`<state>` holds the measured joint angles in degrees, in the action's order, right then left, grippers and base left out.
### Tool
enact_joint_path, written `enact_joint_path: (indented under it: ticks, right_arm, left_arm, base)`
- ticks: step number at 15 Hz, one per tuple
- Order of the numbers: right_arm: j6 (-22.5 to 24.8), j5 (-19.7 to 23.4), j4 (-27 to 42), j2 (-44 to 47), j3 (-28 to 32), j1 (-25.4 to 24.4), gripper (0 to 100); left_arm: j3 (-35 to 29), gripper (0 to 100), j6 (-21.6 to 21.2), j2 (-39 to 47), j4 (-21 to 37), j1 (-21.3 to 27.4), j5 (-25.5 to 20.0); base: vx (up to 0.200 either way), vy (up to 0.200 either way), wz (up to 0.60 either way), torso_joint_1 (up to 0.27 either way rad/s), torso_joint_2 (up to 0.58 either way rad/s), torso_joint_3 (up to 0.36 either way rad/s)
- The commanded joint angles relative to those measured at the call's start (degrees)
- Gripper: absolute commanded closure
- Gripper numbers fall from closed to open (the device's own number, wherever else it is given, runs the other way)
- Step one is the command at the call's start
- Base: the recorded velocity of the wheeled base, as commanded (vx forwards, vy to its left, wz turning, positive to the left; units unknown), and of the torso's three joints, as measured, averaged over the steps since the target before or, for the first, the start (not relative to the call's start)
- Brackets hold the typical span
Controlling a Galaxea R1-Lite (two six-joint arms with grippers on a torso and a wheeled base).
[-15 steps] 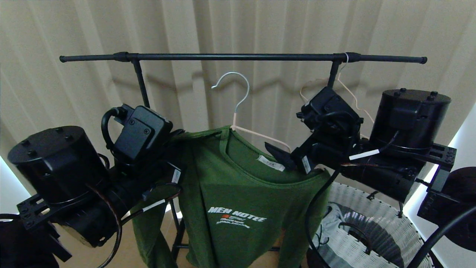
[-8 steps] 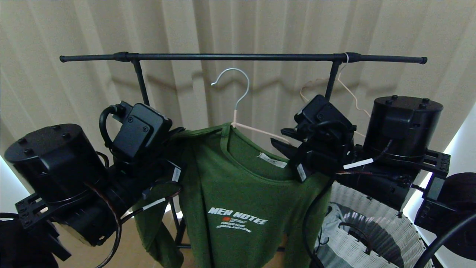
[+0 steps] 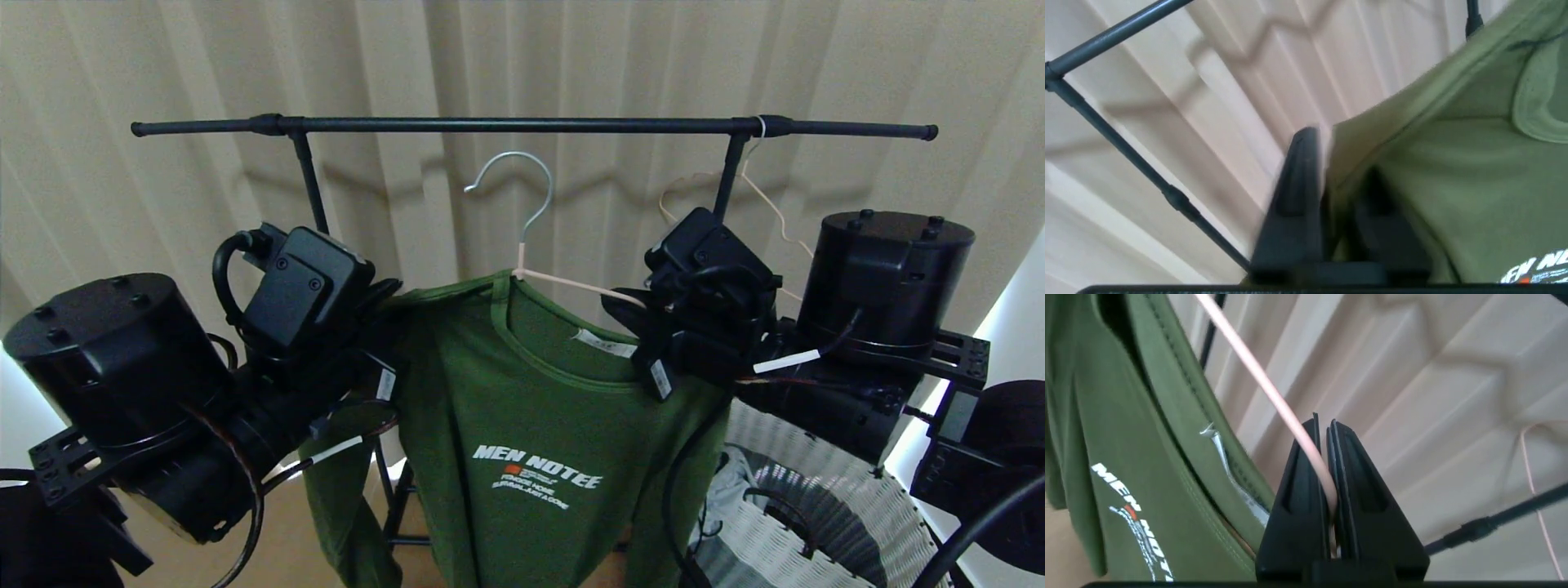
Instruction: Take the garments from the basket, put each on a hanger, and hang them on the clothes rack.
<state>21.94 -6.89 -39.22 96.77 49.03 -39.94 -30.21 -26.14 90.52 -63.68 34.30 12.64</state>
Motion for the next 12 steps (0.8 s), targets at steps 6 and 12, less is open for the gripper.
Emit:
enact_joint_path:
  ticks: [6,12]
  right_arm:
    - [-0.2,-1.6,-0.3,-3.5,-2.3,4.6,100]
    - [-6.3,-1.5,-0.6,-7.6,-3.6,7.6,100]
  left_arm:
    - [4.3,0,3.1,-8.8,0.5,0.0,-5.0]
    - [10.5,0,3.3,-13.8,0.8,-2.3,-5.3]
  base:
    - [0.0,0.0,0.0,0.0,0.0,0.0]
    - [0.0,0.0,0.0,0.0,0.0,0.0]
